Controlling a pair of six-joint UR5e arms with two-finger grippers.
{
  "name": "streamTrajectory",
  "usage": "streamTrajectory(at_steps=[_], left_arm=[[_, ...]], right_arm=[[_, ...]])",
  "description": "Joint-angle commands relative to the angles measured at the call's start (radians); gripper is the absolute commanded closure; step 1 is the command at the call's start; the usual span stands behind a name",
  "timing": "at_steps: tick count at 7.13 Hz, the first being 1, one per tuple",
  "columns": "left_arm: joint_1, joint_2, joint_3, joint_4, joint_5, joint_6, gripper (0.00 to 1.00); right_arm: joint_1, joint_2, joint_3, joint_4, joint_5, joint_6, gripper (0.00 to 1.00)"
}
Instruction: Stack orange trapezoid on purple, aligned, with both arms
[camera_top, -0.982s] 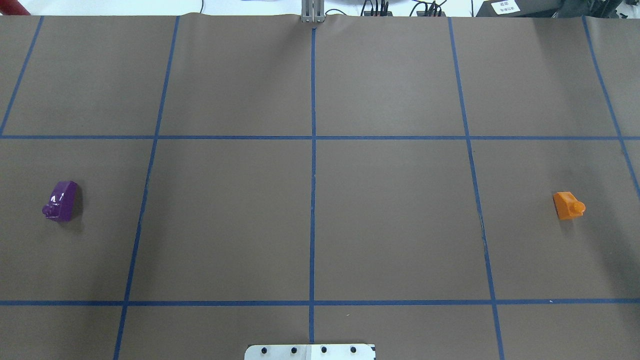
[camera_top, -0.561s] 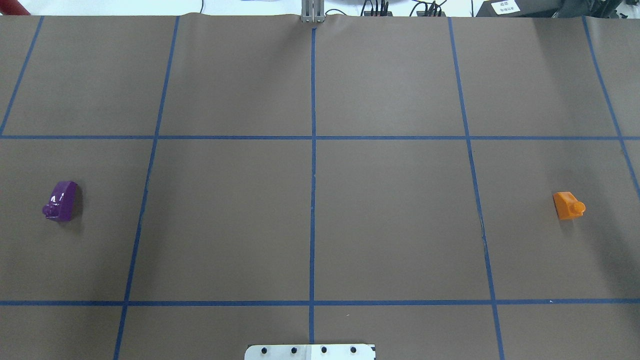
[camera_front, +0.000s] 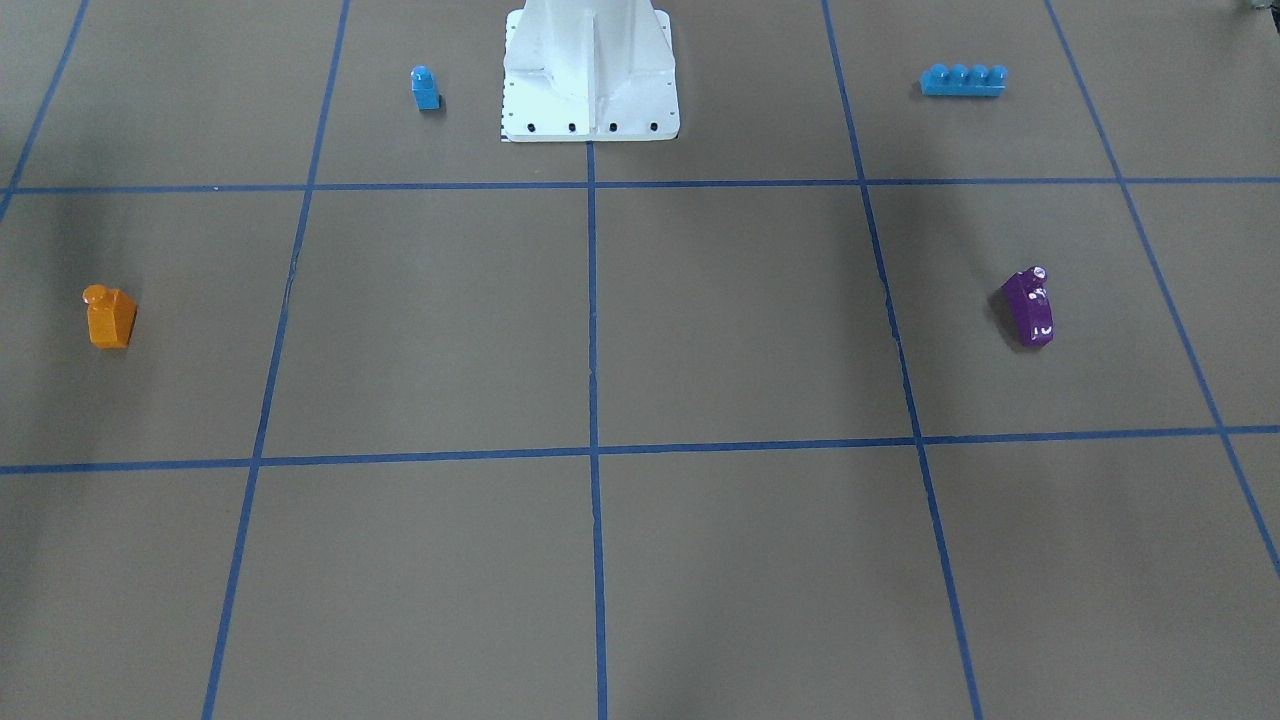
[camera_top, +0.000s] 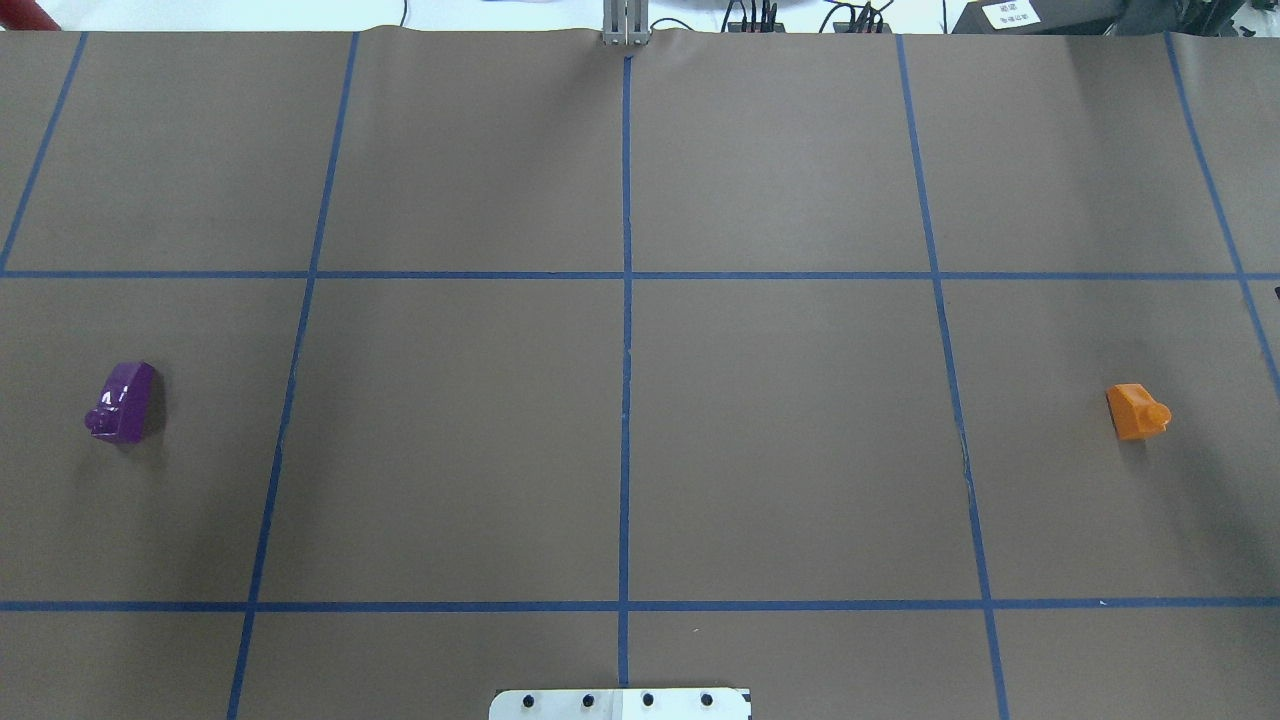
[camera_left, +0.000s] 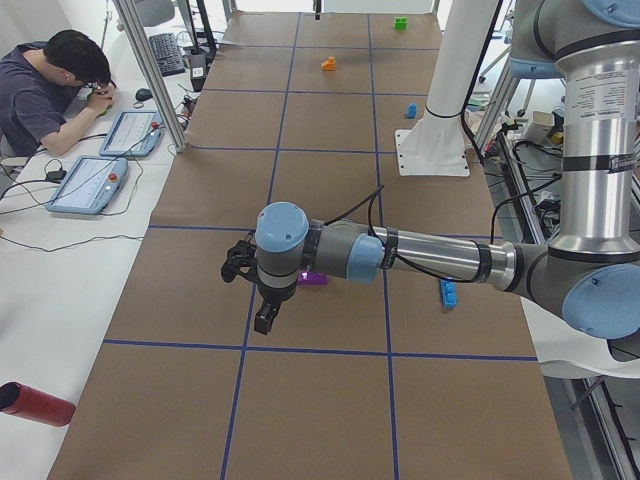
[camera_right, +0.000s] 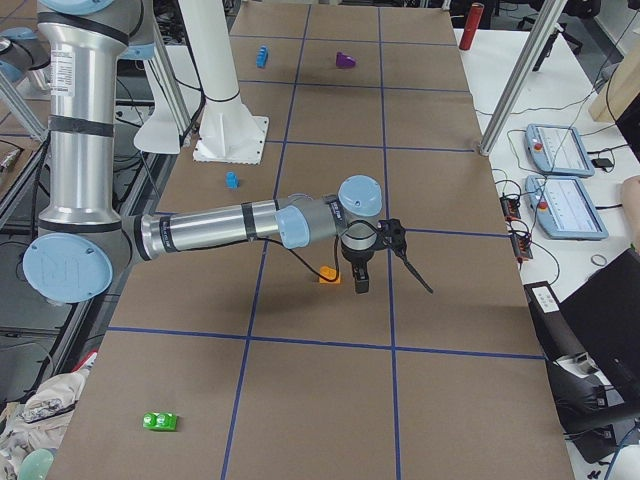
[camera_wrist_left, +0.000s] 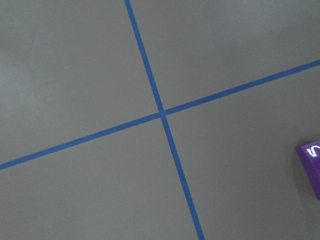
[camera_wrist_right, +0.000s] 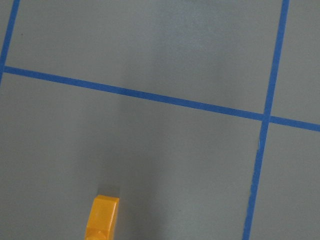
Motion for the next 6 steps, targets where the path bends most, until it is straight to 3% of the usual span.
streamTrajectory(at_steps=[1, 3, 4, 6], left_arm=[[0.137, 0.008, 0.049, -0.153, -0.015, -0.209, 0.0], [0.264, 0.051, 0.053, -0.382, 0.007, -0.63, 0.0], [0.352, 0.054, 0.047, -0.414, 0.024, -0.755, 0.0], [0.491, 0.053, 0.047, -0.451, 0.145, -0.889, 0.0]], right_arm=[[-0.033, 0.001, 0.002, 0.053, -0.002, 0.073, 0.0], [-0.037, -0.005, 0.002, 0.054, -0.002, 0.073, 0.0], [-0.037, -0.005, 0.0, 0.054, -0.006, 0.073, 0.0], [-0.037, -0.008, 0.0, 0.054, -0.009, 0.073, 0.0]])
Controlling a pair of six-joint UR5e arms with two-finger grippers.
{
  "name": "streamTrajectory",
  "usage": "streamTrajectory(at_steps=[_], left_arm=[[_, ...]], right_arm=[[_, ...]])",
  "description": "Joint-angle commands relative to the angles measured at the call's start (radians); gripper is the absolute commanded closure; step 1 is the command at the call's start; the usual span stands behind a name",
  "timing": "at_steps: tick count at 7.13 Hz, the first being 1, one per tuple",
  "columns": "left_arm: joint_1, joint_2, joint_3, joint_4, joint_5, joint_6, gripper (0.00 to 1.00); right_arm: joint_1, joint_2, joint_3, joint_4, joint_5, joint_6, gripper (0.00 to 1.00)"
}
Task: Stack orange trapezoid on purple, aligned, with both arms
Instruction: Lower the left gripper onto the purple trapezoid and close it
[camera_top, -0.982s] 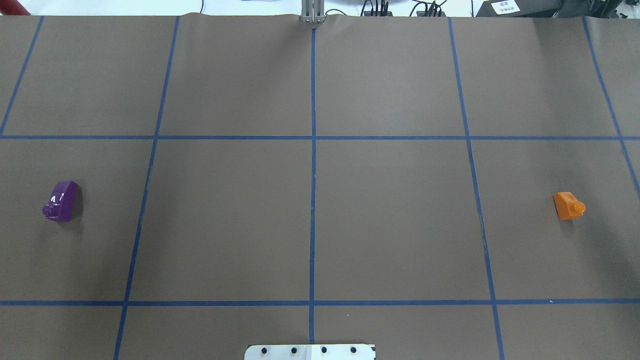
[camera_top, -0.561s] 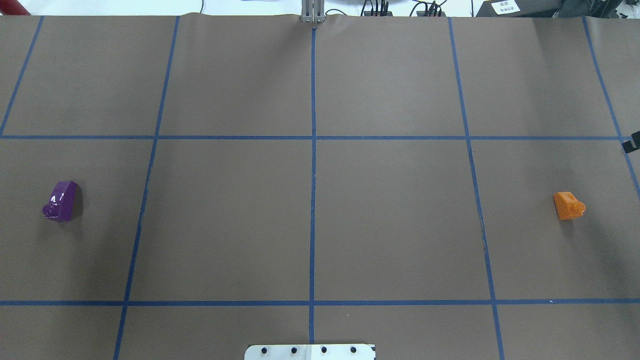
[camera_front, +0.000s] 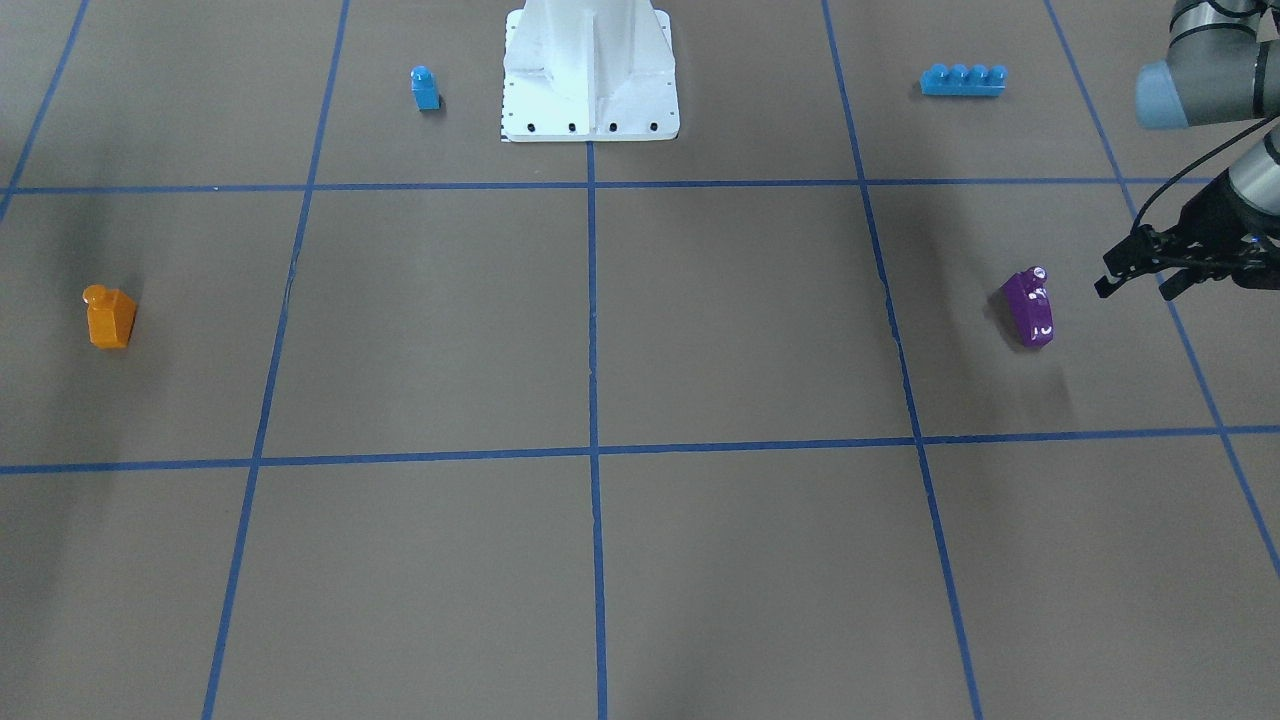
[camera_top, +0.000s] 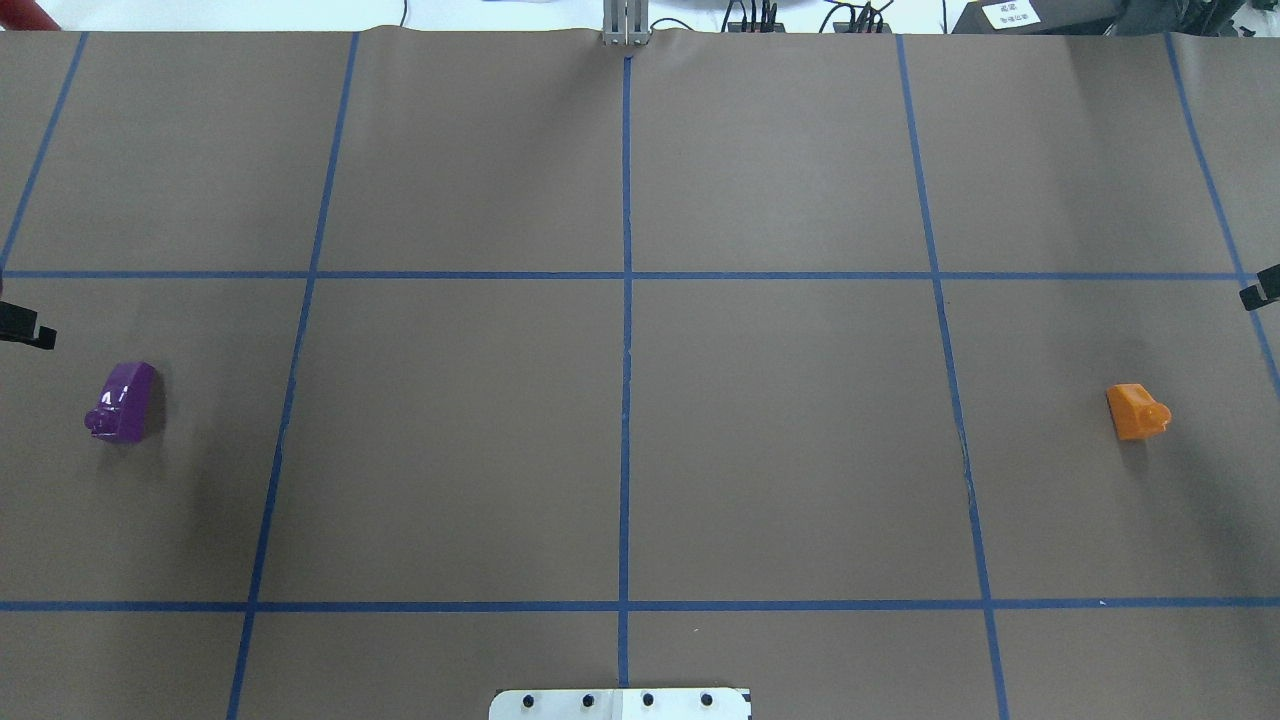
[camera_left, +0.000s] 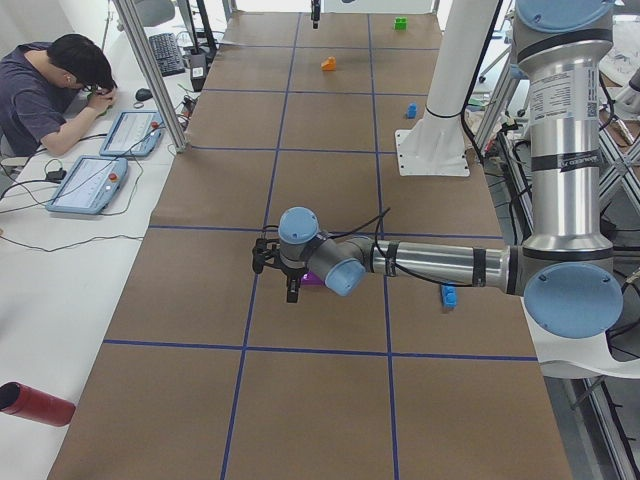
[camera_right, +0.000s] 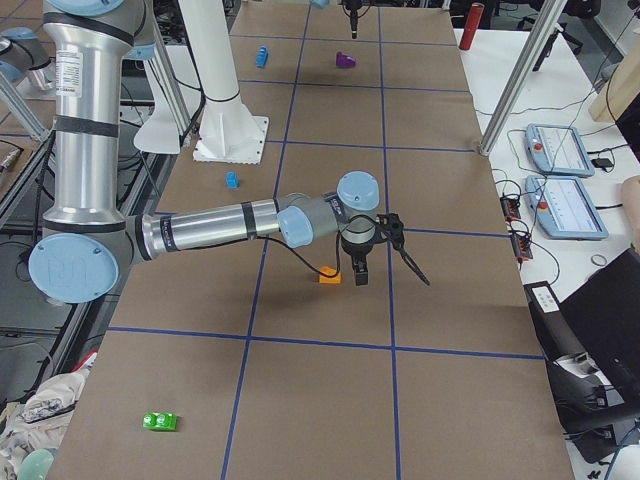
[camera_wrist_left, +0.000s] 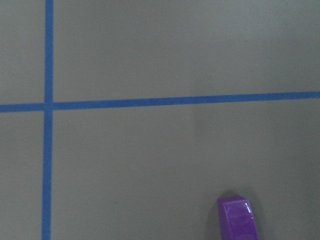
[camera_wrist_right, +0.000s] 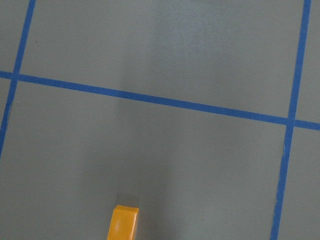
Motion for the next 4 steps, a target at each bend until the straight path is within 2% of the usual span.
streamTrajectory(at_steps=[1, 3, 4], left_arm=[[0.142, -0.009, 0.001, -0.021, 0.092, -0.127, 0.0], [0.228, -0.017, 0.002, -0.021, 0.167, -0.155, 0.01], [0.241, -0.017, 0.005, -0.021, 0.175, -0.155, 0.18]], right_arm=[[0.001, -0.003, 0.0, 0.0, -0.003, -0.001, 0.0], [0.0, -0.003, -0.002, 0.0, -0.004, -0.001, 0.0], [0.001, -0.003, -0.002, 0.0, -0.004, -0.001, 0.0]])
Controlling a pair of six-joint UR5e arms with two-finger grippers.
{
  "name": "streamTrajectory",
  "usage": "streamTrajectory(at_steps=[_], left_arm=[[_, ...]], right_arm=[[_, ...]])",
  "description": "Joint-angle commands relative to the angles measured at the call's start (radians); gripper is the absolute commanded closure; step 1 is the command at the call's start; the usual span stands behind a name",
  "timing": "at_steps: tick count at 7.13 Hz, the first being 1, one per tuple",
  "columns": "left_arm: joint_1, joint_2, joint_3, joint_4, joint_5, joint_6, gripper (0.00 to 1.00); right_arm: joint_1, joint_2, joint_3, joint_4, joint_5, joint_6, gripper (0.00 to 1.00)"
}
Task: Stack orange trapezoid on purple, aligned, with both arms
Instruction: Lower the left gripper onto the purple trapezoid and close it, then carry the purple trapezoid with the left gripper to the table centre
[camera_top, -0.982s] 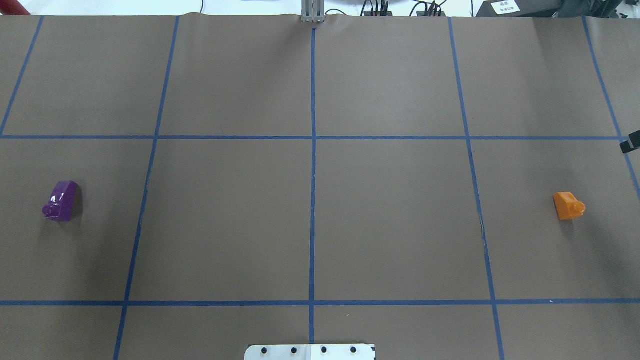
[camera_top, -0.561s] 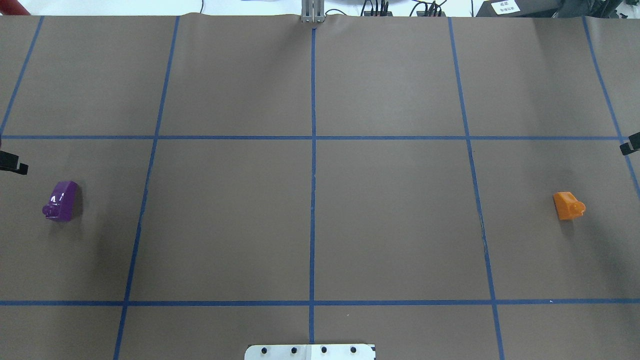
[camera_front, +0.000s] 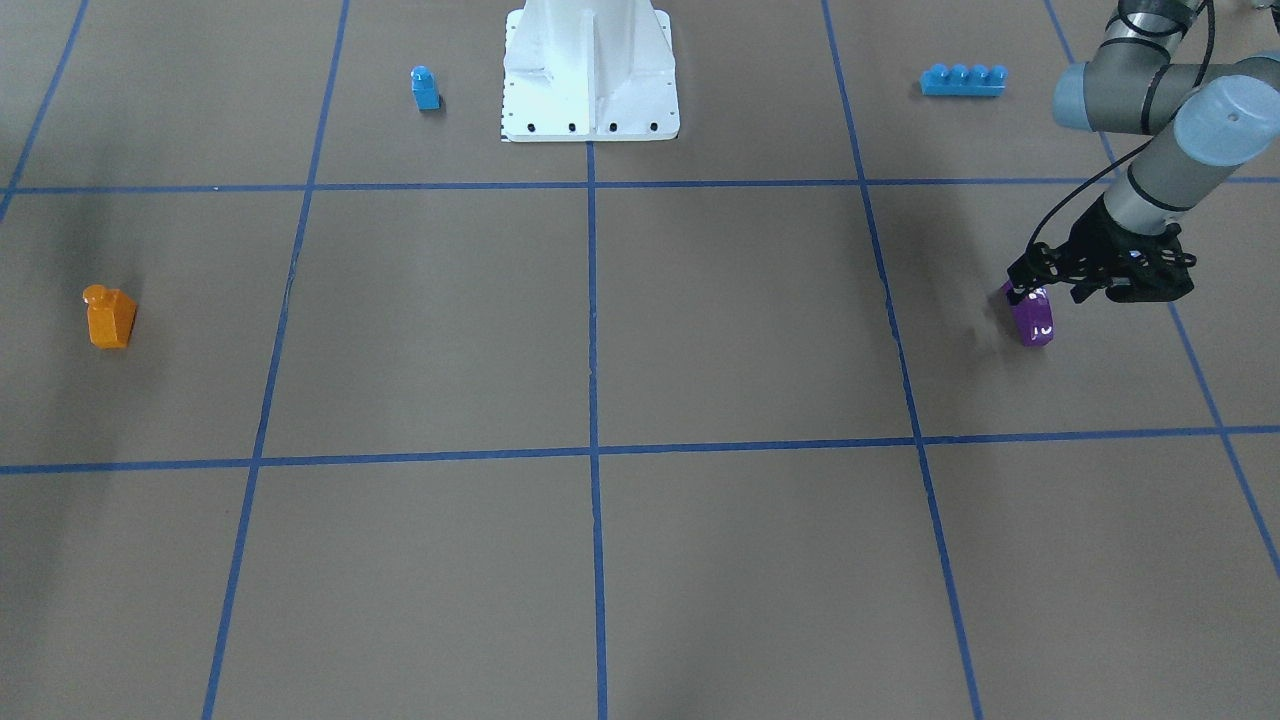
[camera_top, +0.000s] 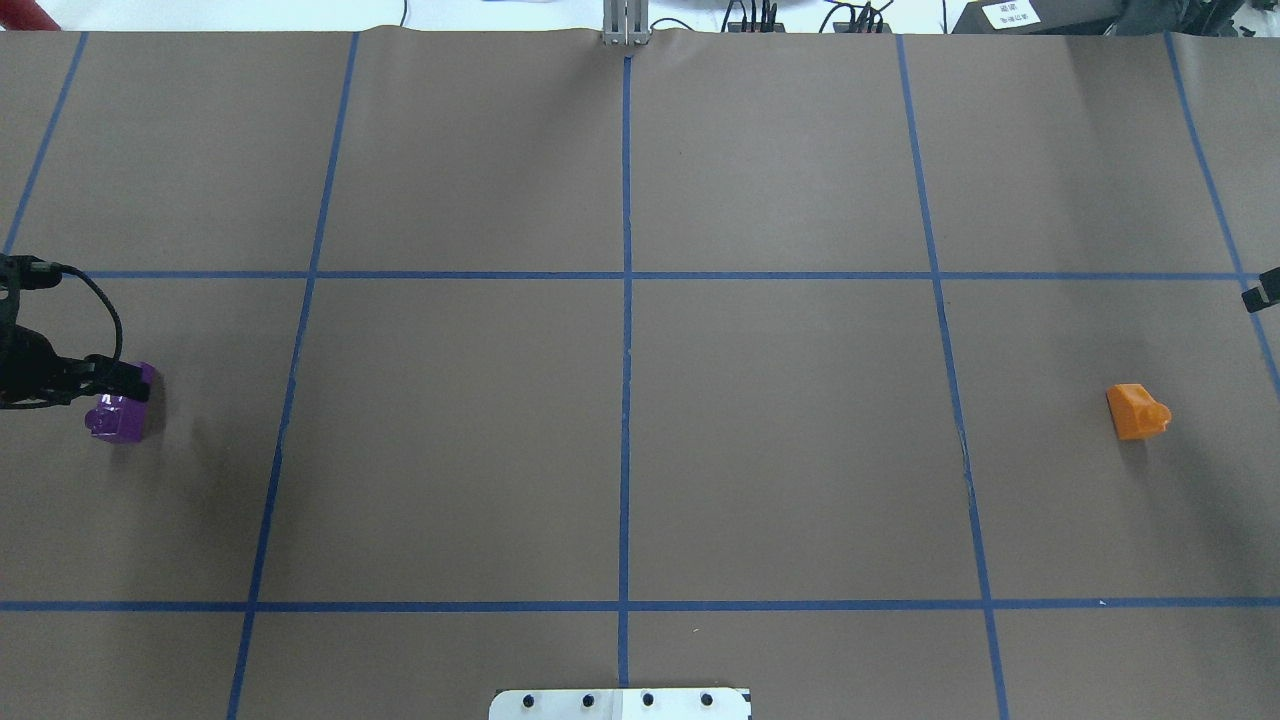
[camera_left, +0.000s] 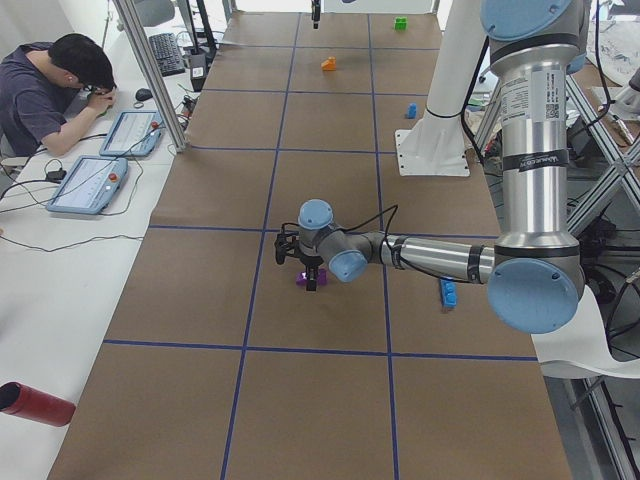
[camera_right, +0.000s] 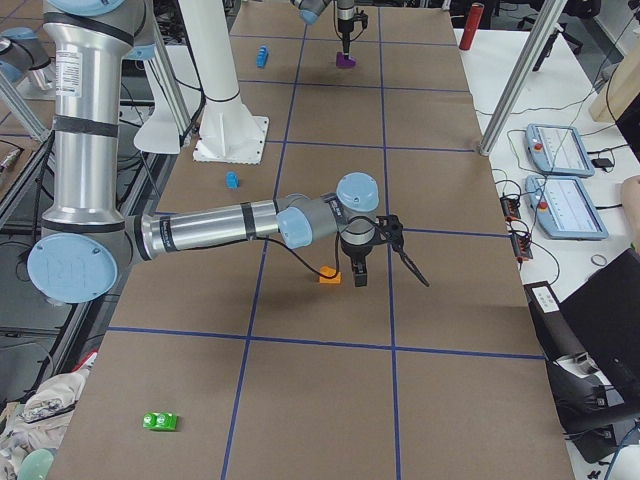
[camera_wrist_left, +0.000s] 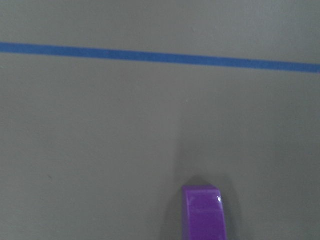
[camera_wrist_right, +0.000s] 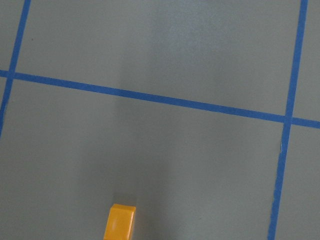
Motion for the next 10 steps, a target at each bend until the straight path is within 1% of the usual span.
streamTrajectory(at_steps=[1, 2, 4, 5, 6, 7, 8, 9, 10], left_arm=[[0.035, -0.002, 0.004, 0.001, 0.026, -0.004, 0.5], [0.035, 0.001, 0.004, 0.004, 0.026, -0.001, 1.0], [0.036, 0.005, -0.005, 0.003, 0.026, 0.008, 1.0], [0.036, 0.002, -0.043, 0.021, 0.017, 0.008, 1.0], [0.044, -0.011, -0.125, 0.149, 0.014, 0.008, 1.0], [0.054, -0.091, -0.225, 0.344, 0.015, 0.007, 1.0], [0.077, -0.216, -0.262, 0.506, 0.015, 0.002, 1.0], [0.143, -0.354, -0.247, 0.602, 0.023, -0.009, 1.0], [0.197, -0.466, -0.214, 0.645, 0.027, -0.01, 1.0]], right_arm=[[0.0, 0.0, -0.002, 0.0, -0.001, 0.001, 0.0], [0.001, 0.0, -0.002, 0.0, -0.001, 0.0, 0.0], [0.0, 0.0, -0.002, 0.0, -0.001, 0.001, 0.0], [0.0, 0.0, -0.002, 0.0, 0.001, 0.0, 0.0], [0.0, 0.0, -0.002, 0.0, 0.001, 0.0, 0.0], [0.0, 0.0, -0.002, 0.0, 0.001, 0.0, 0.0], [0.0, 0.0, -0.002, 0.0, 0.002, 0.0, 0.0], [0.0, 0.0, -0.002, 0.0, 0.004, 0.0, 0.0], [0.0, 0.0, -0.002, 0.0, 0.004, 0.001, 0.0]])
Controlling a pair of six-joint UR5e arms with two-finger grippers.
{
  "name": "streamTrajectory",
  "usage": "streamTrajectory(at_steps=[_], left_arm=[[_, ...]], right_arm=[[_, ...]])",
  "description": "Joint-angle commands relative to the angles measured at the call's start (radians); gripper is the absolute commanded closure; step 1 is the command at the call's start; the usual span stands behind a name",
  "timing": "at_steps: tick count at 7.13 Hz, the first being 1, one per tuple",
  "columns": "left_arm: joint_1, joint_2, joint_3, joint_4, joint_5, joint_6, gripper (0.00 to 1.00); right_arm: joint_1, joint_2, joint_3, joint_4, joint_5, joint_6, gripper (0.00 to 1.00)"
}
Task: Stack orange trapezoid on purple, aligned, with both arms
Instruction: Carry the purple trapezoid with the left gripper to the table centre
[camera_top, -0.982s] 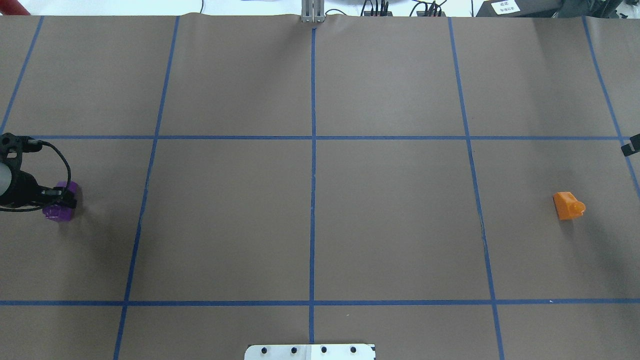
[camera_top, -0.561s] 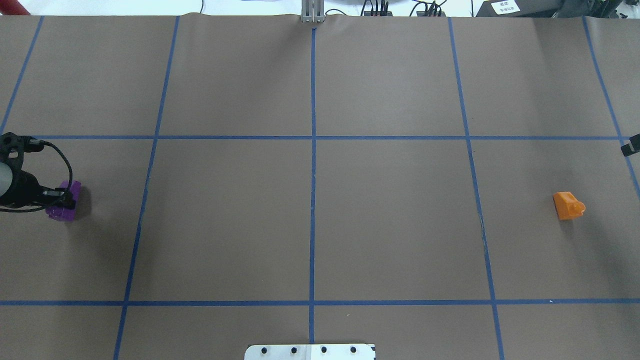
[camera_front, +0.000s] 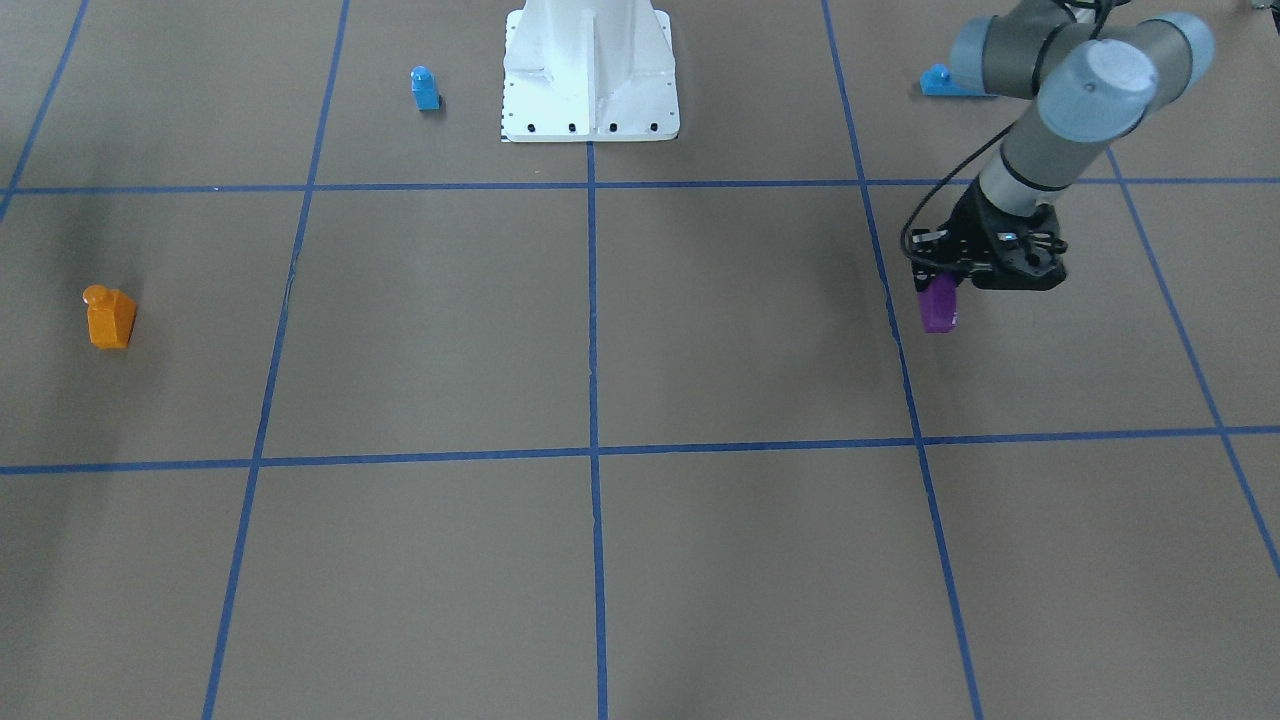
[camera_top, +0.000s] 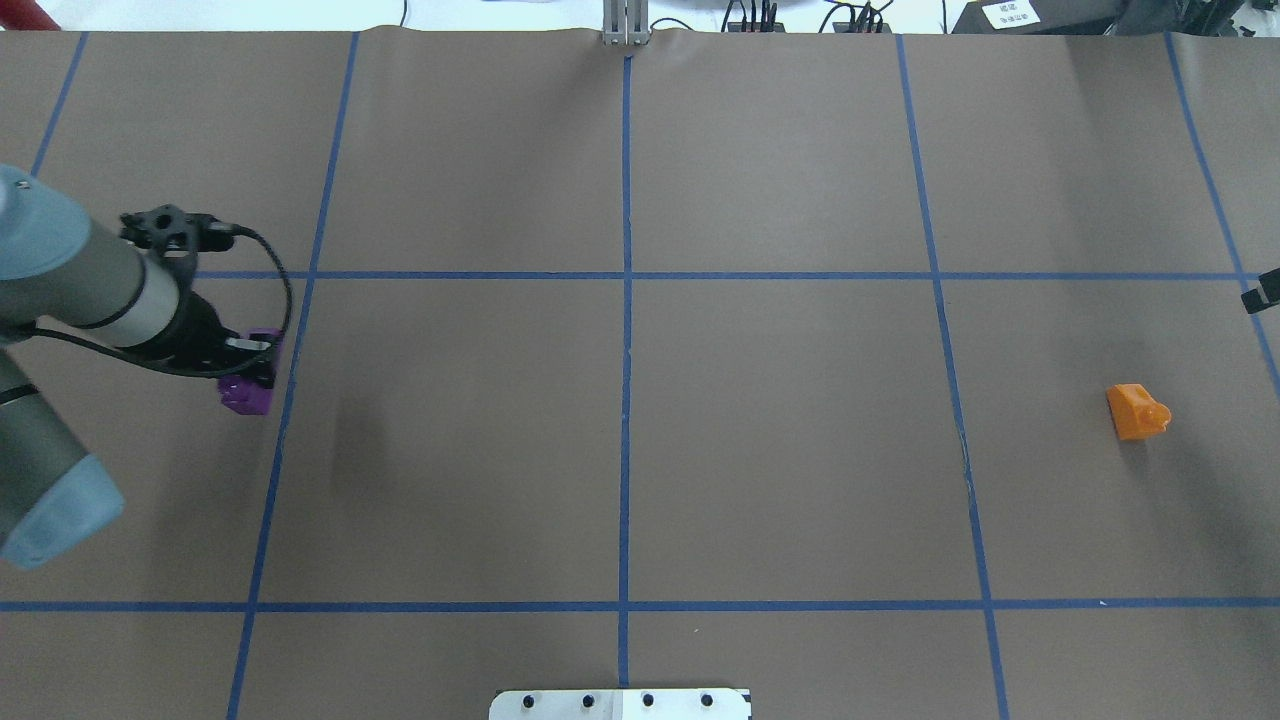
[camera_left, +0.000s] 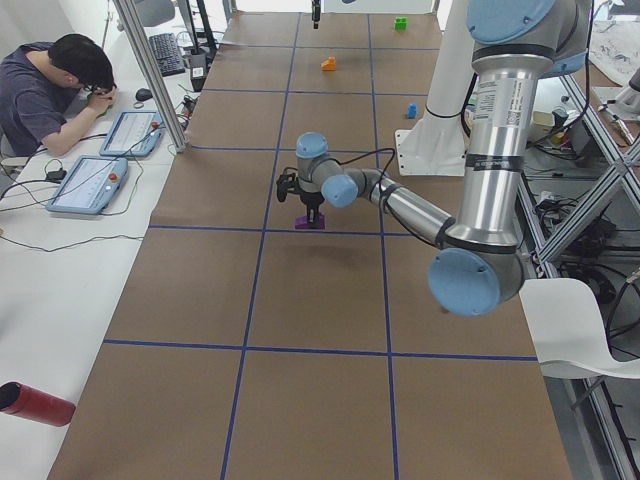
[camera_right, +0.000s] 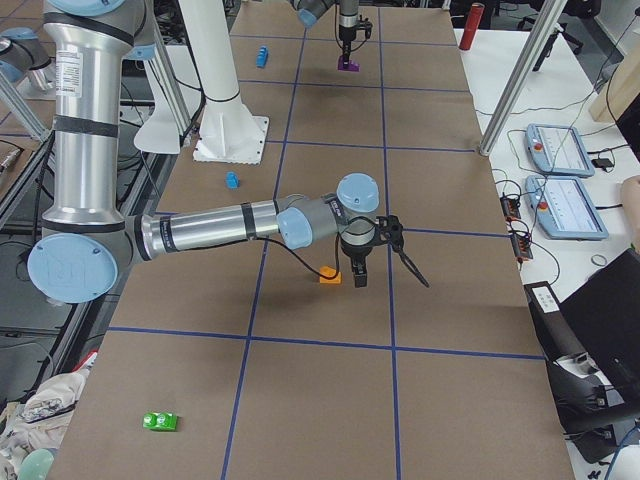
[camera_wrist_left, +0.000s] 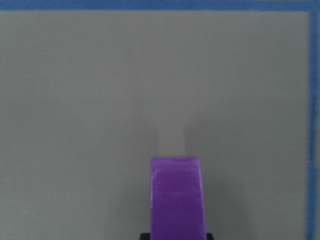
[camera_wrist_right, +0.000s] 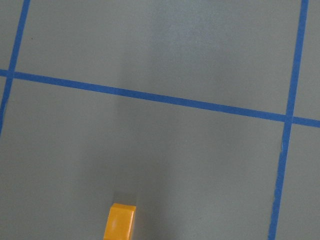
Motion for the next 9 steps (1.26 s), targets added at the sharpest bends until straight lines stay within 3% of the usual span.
streamTrajectory(at_steps=[1, 2, 4, 7, 9], left_arm=[[0.104, -0.291, 0.109, 0.099, 0.038, -0.024, 1.0], [0.152, -0.434, 0.242, 0.1, 0.075, -0.092, 1.0], [0.181, -0.602, 0.419, 0.096, 0.075, -0.143, 1.0], [0.229, -0.707, 0.559, 0.086, 0.075, -0.196, 1.0], [0.246, -0.725, 0.584, 0.08, 0.095, -0.196, 1.0]], right_arm=[[-0.001, 0.001, 0.0, 0.0, 0.001, 0.001, 0.0], [-0.003, 0.005, -0.002, 0.0, 0.001, 0.001, 0.0], [-0.003, 0.008, -0.003, 0.0, 0.001, 0.001, 0.0], [-0.003, 0.008, -0.003, 0.0, 0.001, 0.001, 0.0], [-0.003, 0.008, -0.003, 0.0, 0.001, 0.001, 0.0]])
